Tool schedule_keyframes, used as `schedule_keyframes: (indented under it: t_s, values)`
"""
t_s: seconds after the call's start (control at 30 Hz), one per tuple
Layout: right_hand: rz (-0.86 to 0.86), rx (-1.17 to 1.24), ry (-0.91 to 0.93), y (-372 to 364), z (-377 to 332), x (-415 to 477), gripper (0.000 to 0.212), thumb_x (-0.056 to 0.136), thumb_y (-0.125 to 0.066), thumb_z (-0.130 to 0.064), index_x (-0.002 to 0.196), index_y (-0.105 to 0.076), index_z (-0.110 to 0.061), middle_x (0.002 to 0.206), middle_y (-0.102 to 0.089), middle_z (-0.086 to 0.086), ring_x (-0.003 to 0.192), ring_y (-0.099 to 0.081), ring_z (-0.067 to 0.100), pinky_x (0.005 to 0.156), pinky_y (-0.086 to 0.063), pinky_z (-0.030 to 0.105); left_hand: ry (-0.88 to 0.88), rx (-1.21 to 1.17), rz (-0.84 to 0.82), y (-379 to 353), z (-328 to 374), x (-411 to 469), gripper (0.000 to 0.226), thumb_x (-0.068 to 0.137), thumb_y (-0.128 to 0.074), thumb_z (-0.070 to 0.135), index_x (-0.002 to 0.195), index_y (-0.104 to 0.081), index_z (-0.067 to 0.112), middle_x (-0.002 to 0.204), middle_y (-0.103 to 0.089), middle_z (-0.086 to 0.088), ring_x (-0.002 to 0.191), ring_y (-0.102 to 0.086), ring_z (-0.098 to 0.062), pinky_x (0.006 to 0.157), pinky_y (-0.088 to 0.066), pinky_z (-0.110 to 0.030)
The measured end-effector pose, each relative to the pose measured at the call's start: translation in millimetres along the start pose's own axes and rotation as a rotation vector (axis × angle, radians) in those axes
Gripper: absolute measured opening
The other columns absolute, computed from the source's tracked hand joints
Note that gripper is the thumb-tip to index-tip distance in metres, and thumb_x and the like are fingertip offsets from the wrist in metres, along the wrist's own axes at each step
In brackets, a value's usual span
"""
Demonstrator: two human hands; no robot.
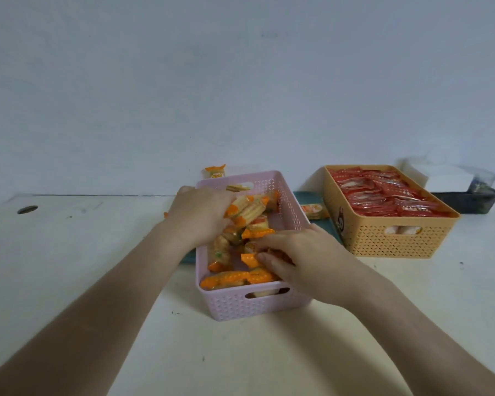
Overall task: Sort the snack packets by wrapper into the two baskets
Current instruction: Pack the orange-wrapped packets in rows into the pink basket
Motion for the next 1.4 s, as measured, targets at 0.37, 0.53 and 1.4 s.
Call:
schedule_keyframes:
  t_s: [0.37,0.53,1.4]
  values:
    - [0.021,-0.037,-0.021,-0.3,-1.0,-2.2,0.022,0.099,-0.036,-0.04,0.105,-0.055,-0.029,0.097,-0.066,-0.013,0.098,-0.06,0.012,0.078,-0.028,0.028,-0.157,-0.366,0.11,70.6,9.3,-80.0,0.029,0.083,-0.065,0.027,0.109,-0.056,0.036,0.071,-0.062,0.011,0.059,-0.053,-0.006,0.057,-0.04,-0.019]
    - [-0.017,-0.042,-0.023,-0.1,-3.7,-2.5,0.032,0.101,-0.03,-0.035,0.125,-0.051,-0.038,0.118,-0.062,-0.016,0.115,-0.054,0.008,0.091,-0.032,0.032,-0.183,-0.216,-0.1,44.2,17.3,-79.3,0.026,0.088,-0.048,0.038,0.111,-0.059,0.036,0.084,-0.055,0.011,0.085,-0.053,-0.008,0.075,-0.044,-0.024]
    - [-0.228,-0.06,-0.191,28.5,27.2,61.2,0.019,0.092,-0.051,-0.028,0.103,-0.066,-0.025,0.108,-0.067,-0.003,0.094,-0.057,0.015,0.083,-0.044,0.031,-0.144,-0.002,-0.096,1.0,11.8,4.4,0.033,0.079,-0.066,0.049,0.098,-0.054,0.025,0.094,-0.061,0.001,0.091,-0.056,-0.02,0.069,-0.048,-0.035]
Point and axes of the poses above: each hand's wrist, its own x-axis towards the middle knuckle, its own y-axis out of the back of the hand, z = x × y, the point moved 6 cm from there along x, towards the middle knuckle
